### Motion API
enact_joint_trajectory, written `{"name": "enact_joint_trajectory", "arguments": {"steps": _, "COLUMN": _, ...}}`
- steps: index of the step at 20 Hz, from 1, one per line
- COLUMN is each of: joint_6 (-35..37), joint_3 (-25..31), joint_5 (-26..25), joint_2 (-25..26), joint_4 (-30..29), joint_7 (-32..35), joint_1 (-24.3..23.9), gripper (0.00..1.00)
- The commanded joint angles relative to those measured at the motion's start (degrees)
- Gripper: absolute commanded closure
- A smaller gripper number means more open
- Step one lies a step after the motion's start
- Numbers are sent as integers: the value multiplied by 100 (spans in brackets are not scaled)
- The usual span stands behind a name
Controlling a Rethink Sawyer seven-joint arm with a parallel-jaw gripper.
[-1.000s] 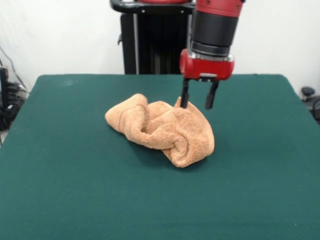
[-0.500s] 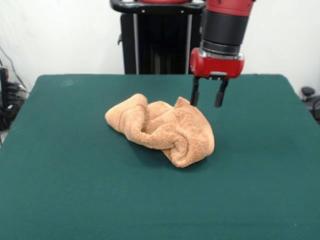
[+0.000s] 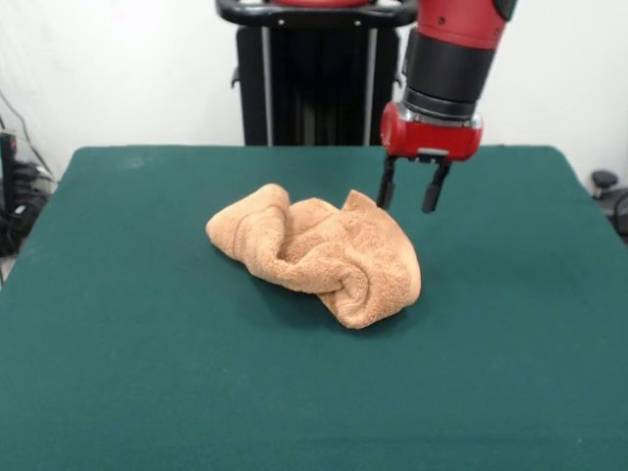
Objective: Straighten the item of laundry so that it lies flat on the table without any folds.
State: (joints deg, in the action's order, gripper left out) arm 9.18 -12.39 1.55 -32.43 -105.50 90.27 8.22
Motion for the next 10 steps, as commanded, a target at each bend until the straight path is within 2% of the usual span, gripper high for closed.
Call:
{"name": "enact_joint_trajectory", "arguments": {"steps": 1, "joint_6": 83, "joint_3": -241, "joint_5": 582, "joint_2": 515, "joint_4": 66, "joint_7": 1723, "joint_1": 419, "gripper": 0}}
{"name": "enact_joint_trajectory", "arguments": {"steps": 8, "joint_6": 89, "joint_3": -354, "joint_5": 856, "joint_2": 476, "joint_4": -115, "joint_7": 1762, "joint_1": 617, "gripper": 0}}
{"name": "enact_joint_trajectory", "arguments": {"steps": 9, "joint_6": 44, "joint_3": -469, "joint_5": 899, "joint_2": 525, "joint_4": -85, "joint_7": 1798, "joint_1": 729, "gripper": 0}}
{"name": "enact_joint_trajectory", "arguments": {"steps": 10, "joint_6": -202, "joint_3": -854, "joint_5": 930, "joint_2": 621, "joint_4": 40, "joint_7": 1853, "joint_1": 1039, "gripper": 0}}
